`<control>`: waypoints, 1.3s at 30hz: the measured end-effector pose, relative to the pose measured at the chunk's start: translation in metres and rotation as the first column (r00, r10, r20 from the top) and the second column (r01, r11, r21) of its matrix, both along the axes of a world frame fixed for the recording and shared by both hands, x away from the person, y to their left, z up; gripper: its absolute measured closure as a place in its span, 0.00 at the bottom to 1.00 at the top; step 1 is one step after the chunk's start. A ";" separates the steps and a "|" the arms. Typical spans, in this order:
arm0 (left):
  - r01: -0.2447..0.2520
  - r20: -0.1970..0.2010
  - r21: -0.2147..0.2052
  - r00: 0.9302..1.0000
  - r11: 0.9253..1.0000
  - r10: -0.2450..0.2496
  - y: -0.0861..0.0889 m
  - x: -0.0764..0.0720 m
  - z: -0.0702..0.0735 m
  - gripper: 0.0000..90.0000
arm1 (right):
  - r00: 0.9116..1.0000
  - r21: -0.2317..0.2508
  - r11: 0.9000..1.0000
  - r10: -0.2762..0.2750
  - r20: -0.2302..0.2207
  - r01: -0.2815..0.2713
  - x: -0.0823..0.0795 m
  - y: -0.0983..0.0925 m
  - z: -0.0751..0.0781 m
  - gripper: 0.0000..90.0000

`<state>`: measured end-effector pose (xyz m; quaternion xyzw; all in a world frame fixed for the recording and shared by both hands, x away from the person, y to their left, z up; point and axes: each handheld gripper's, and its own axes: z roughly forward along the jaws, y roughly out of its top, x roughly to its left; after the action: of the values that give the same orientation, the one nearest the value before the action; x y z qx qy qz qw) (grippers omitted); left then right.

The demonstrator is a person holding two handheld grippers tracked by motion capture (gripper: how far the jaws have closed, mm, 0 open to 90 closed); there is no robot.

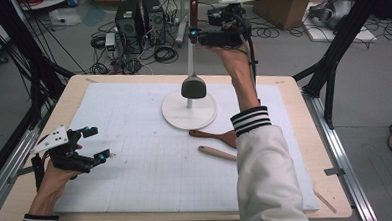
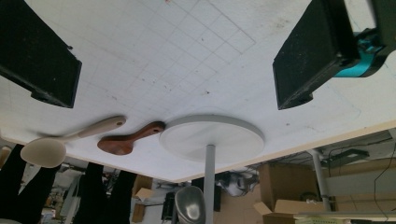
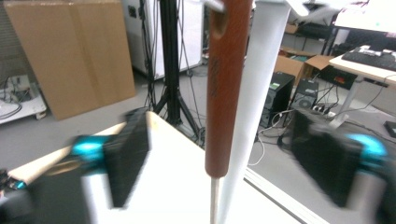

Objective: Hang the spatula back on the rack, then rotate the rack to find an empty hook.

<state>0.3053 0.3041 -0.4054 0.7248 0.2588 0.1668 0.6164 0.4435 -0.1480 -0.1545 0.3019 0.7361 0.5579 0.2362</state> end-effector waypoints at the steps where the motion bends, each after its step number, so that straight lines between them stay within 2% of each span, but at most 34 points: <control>1: 0.000 0.000 0.001 1.000 1.000 0.000 0.000 0.000 0.000 0.02 | 1.000 -0.003 1.000 0.006 -0.007 -0.006 0.000 -0.001 -0.001 0.15; 3: -0.001 -0.001 -0.002 1.000 1.000 0.001 0.000 0.000 0.000 0.02 | 1.000 -0.016 1.000 0.016 -0.001 -0.016 -0.004 -0.004 -0.002 0.11; 5: 0.000 0.000 0.002 1.000 1.000 0.000 0.000 0.000 0.000 0.02 | 0.999 -0.009 0.999 0.036 0.009 -0.036 -0.007 -0.007 -0.002 0.09; 6: -0.001 -0.001 0.003 1.000 1.000 0.001 0.000 0.001 -0.001 0.02 | 0.999 -0.005 0.999 0.036 0.010 -0.035 -0.008 -0.009 -0.003 0.01; 7: -0.002 0.000 0.002 1.000 1.000 0.002 0.000 0.001 -0.001 0.02 | 0.999 -0.012 0.999 0.036 0.013 -0.036 -0.010 -0.010 -0.003 0.01; 18: -0.008 -0.004 -0.001 1.000 1.000 0.008 0.001 0.002 -0.003 0.02 | 0.997 -0.034 0.998 0.056 0.048 -0.054 -0.030 -0.036 -0.005 0.01; 26: -0.008 -0.007 0.005 1.000 1.000 0.008 0.001 0.003 -0.004 0.02 | 0.998 -0.029 0.999 0.034 0.043 -0.033 -0.038 -0.058 -0.011 0.01; 39: -0.009 -0.003 -0.002 1.000 1.000 0.009 0.002 0.003 -0.002 0.02 | 0.998 -0.029 0.998 0.049 0.046 -0.047 -0.038 -0.057 -0.011 0.01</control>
<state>0.3078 0.3065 -0.4076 0.7232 0.2632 0.1685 0.6159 0.4056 -0.2053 -0.1659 0.2676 0.7451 0.5601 0.2440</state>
